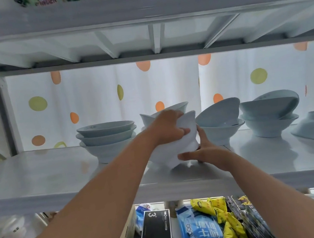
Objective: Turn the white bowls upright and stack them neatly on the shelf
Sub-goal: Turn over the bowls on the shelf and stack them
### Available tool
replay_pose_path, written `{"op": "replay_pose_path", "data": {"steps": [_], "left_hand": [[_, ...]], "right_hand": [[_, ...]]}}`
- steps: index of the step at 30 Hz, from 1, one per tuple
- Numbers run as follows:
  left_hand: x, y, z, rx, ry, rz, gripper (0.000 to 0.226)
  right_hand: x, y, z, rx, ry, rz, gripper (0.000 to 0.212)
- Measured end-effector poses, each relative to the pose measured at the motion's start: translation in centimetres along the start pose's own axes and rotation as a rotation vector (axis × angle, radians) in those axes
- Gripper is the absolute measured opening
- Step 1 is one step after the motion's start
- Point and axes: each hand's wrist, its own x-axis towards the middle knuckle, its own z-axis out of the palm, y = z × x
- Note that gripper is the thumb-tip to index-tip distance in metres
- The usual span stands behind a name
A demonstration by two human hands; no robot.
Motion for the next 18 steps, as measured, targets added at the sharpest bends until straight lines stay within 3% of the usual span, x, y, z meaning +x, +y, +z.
{"op": "replay_pose_path", "data": {"steps": [3, 9, 11, 14, 18], "left_hand": [[-0.6, 0.6, 0.8, 0.059, -0.071, 0.074, 0.015], [-1.7, 0.9, 2.8, 0.250, -0.173, 0.145, 0.011], [-1.9, 0.7, 2.7, 0.253, -0.183, 0.161, 0.015], [-2.1, 0.1, 2.7, 0.246, -0.184, 0.181, 0.026], [-2.0, -1.1, 2.6, 0.205, -0.237, 0.167, 0.019]], "right_hand": [[0.2, 0.5, 0.8, -0.096, 0.038, 0.019, 0.144], [-0.3, 1.8, 0.3, -0.107, 0.126, 0.027, 0.099], [-0.4, 2.3, 0.0, -0.056, 0.147, 0.001, 0.103], [-0.2, 2.9, 0.1, -0.015, 0.170, -0.072, 0.130], [0.4, 3.2, 0.6, -0.032, 0.207, -0.092, 0.115]]}}
